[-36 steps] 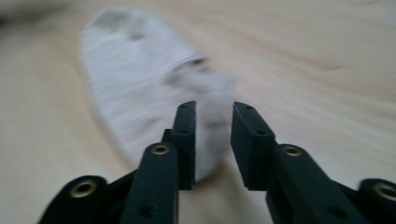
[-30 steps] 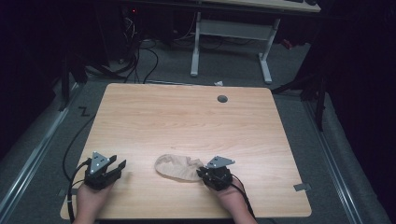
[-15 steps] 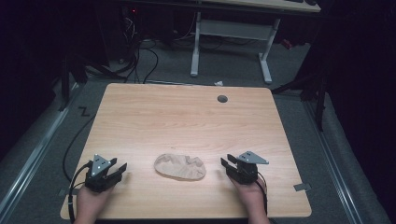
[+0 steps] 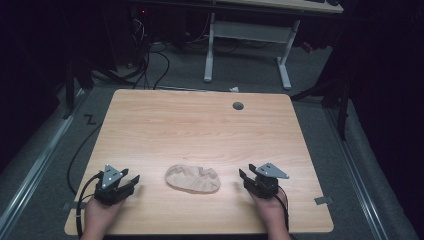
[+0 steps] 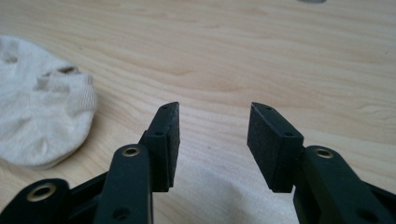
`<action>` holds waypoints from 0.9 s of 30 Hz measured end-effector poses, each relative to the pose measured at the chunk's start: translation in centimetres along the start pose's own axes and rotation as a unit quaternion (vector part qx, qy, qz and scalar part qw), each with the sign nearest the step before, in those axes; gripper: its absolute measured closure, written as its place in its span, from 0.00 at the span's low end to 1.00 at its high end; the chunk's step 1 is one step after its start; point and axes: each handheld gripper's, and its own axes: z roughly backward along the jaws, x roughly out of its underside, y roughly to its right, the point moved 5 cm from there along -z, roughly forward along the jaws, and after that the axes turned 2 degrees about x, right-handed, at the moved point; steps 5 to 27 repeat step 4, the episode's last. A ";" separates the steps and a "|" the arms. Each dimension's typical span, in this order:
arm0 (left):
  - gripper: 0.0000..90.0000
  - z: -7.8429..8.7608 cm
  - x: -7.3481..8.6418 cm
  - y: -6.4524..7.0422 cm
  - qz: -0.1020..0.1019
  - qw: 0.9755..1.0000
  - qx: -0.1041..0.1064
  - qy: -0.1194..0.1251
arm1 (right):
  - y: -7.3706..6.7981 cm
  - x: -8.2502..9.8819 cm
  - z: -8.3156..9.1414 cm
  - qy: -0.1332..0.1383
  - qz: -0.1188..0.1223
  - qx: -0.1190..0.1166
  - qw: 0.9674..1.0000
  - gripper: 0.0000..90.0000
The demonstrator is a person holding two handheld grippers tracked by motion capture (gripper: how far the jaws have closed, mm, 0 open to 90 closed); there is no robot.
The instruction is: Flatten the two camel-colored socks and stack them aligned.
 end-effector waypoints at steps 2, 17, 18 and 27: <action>0.55 0.2 0.2 0.0 0.006 1.000 0.006 0.000 | 0.0 -0.2 -0.1 0.005 -0.004 0.002 1.000 0.58; 0.55 0.4 0.3 -0.1 0.006 1.000 0.007 -0.004 | -0.1 -0.2 -0.1 0.004 -0.004 0.001 1.000 0.57; 0.55 0.4 0.3 -0.1 0.006 1.000 0.007 -0.004 | -0.1 -0.2 -0.1 0.004 -0.004 0.001 1.000 0.57; 0.55 0.4 0.3 -0.1 0.006 1.000 0.007 -0.004 | -0.1 -0.2 -0.1 0.004 -0.004 0.001 1.000 0.57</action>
